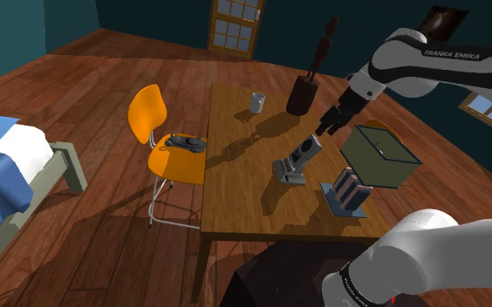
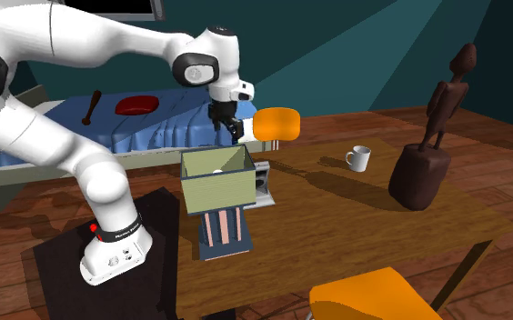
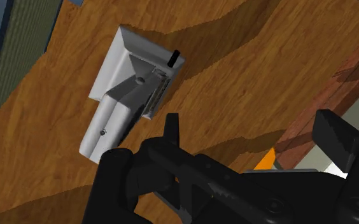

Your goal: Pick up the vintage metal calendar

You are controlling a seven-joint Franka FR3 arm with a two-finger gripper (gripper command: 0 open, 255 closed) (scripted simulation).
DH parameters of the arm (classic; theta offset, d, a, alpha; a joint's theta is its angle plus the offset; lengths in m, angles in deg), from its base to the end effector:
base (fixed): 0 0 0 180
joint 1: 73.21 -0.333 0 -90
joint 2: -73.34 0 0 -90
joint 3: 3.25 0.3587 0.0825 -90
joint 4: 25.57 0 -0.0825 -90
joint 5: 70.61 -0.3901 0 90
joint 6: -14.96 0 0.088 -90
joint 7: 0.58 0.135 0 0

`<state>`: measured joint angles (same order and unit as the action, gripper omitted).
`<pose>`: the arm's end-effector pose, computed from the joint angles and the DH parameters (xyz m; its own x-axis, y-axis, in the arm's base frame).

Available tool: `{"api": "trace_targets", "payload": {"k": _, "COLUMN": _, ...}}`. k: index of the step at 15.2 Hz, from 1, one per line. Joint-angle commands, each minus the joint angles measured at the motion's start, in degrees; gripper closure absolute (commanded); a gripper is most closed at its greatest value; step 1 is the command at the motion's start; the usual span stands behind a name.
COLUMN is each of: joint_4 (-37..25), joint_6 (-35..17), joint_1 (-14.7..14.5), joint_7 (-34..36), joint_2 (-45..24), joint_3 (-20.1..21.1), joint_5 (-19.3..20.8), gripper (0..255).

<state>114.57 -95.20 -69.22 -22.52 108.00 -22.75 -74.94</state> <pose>0.3338 -0.1519 0.5114 0.9899 -0.0157 0.1412 0.0165 -0.9745 -0.2236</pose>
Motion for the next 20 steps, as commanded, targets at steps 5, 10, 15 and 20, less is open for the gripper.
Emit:
{"api": "trace_targets", "payload": {"k": 5, "joint_4": -1.02, "joint_6": -7.48, "joint_1": -1.04, "joint_7": -9.95, "joint_2": -10.5, "joint_3": -9.5, "joint_5": -4.73, "gripper": 0}}
{"api": "trace_targets", "payload": {"k": 10, "joint_4": -1.78, "joint_6": -11.47, "joint_1": -2.52, "joint_7": -16.69, "joint_2": -17.58, "joint_3": -14.44, "joint_5": -9.81, "gripper": 0}}
{"api": "trace_targets", "payload": {"k": 15, "joint_4": 0.15, "joint_6": -15.04, "joint_1": -3.18, "joint_7": -19.19, "joint_2": -19.94, "joint_3": -15.37, "joint_5": -11.74, "gripper": 0}}
{"api": "trace_targets", "payload": {"k": 20, "joint_4": 0.21, "joint_6": -15.53, "joint_1": -3.25, "joint_7": -20.06, "joint_2": -20.67, "joint_3": -15.76, "joint_5": -12.26, "gripper": 255}}
